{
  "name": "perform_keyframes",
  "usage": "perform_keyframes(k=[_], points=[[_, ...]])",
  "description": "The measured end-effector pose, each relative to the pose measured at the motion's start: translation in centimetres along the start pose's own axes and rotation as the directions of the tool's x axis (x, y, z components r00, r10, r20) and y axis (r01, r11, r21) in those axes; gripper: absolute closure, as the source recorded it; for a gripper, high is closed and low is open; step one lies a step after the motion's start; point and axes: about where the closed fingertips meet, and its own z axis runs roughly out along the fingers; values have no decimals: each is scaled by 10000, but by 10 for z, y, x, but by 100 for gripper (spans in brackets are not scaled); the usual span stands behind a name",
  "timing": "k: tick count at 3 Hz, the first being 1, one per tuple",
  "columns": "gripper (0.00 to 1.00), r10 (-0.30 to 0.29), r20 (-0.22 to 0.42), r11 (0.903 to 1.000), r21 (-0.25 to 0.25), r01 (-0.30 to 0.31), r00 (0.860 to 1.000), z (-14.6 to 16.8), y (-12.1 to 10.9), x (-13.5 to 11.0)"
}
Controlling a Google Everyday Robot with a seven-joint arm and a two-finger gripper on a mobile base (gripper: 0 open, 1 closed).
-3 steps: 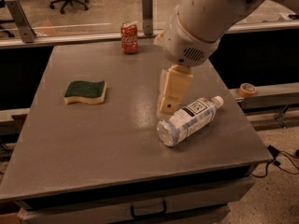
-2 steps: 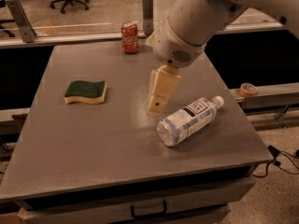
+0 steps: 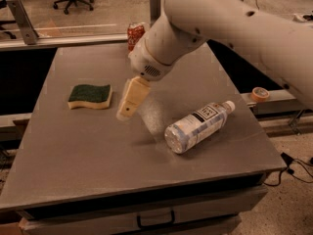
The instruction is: Move sponge near blue plastic bottle
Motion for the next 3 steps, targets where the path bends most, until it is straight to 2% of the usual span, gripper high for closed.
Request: perform_keyframes(k=[1,2,3], points=[[0,622,611,9980,-171,-612,9962,42,-11,-14],[0,1414,1157,9891,-587,-1353,9832,82,-19,-24],[0,2272,1445,9711,-1082,-2129,9631,115,-27,-29]])
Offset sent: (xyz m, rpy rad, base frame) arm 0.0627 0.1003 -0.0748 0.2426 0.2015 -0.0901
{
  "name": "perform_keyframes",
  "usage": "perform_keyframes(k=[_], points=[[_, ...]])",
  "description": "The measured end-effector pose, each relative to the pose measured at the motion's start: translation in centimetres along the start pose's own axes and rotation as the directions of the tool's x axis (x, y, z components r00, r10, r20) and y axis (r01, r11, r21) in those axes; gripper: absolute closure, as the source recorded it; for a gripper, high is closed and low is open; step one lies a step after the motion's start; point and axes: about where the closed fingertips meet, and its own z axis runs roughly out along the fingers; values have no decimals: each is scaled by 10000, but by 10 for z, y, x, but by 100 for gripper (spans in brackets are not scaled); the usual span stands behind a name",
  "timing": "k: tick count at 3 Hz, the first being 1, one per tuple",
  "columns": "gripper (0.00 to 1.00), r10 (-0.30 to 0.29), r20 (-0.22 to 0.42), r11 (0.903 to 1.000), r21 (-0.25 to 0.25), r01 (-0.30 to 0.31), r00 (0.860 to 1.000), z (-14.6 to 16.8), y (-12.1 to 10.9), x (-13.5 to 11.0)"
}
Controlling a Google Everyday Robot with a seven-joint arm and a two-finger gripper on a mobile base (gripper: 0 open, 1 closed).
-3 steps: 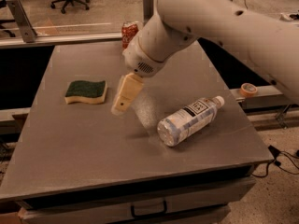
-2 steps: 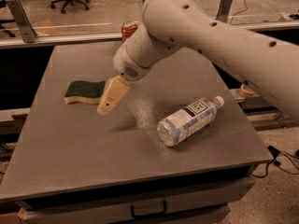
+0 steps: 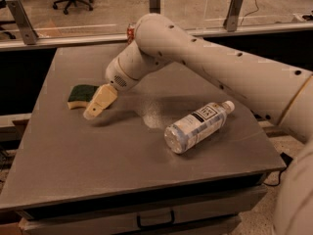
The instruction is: Move sponge near blue plastic bottle
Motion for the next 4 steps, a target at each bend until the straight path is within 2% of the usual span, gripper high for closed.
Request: perform_keyframes(k=[1,2,4], points=[[18,804,121,9965,-250,-801,9967,15,-8,3],[50,959,205,9951,-271,-953,9952,14,-9,2],[95,957,205,9951,-270,-951,9952,11,-9,-1]])
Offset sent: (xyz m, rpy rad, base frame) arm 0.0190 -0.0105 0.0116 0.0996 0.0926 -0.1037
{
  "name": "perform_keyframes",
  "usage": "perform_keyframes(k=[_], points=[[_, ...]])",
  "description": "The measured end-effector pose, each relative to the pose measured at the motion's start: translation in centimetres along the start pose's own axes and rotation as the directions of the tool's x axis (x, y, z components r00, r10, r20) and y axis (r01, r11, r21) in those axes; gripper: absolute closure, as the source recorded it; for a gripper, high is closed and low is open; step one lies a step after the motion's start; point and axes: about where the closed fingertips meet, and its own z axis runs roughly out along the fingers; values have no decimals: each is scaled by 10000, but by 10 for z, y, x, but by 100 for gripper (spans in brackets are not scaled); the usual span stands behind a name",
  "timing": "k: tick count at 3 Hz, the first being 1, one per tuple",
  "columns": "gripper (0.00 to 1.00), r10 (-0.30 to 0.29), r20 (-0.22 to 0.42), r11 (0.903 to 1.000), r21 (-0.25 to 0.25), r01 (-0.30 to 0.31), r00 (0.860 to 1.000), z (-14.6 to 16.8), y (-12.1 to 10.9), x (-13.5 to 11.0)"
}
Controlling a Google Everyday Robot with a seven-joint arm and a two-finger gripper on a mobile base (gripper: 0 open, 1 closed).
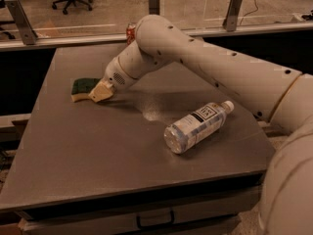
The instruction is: Move sponge near blue plastic bottle
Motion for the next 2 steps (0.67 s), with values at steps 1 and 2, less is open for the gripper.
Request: perform_keyframes(k=[1,2], points=[[100,-2,0,10000,3,2,10000,0,0,0],[100,-526,-105,9948,873,533,9986,-44,7,-10]])
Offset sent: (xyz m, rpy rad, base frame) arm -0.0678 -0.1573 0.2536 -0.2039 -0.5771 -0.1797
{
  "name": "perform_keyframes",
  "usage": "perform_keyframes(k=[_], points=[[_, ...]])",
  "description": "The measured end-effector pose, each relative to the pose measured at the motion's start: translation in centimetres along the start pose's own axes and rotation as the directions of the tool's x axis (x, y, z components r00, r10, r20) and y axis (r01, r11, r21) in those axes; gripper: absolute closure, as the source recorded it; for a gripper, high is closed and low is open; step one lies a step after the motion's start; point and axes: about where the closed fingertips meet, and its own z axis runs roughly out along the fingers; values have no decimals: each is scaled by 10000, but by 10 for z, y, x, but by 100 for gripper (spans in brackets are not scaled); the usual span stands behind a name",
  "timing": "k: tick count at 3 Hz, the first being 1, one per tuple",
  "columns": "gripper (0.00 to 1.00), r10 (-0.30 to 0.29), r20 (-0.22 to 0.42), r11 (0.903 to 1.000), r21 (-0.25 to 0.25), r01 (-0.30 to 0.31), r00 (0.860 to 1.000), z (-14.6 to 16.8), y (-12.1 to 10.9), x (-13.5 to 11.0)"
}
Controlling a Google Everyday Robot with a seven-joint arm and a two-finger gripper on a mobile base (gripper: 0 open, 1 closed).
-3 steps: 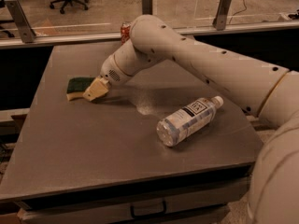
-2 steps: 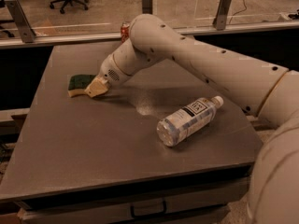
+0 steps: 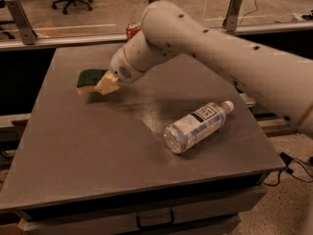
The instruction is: Move sponge near blue plastic bottle
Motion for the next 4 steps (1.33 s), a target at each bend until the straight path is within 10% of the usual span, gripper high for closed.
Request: perform_keyframes(k=[1,2,4], points=[[100,-1003,-794,9747,1924,1140,9918,-104,3,-8],[100,-1554,-816,9517,2549,1713,9845,-142,20,-35],[100,-1697,-741,9527,2429,1828,9827,-159,0,-21]])
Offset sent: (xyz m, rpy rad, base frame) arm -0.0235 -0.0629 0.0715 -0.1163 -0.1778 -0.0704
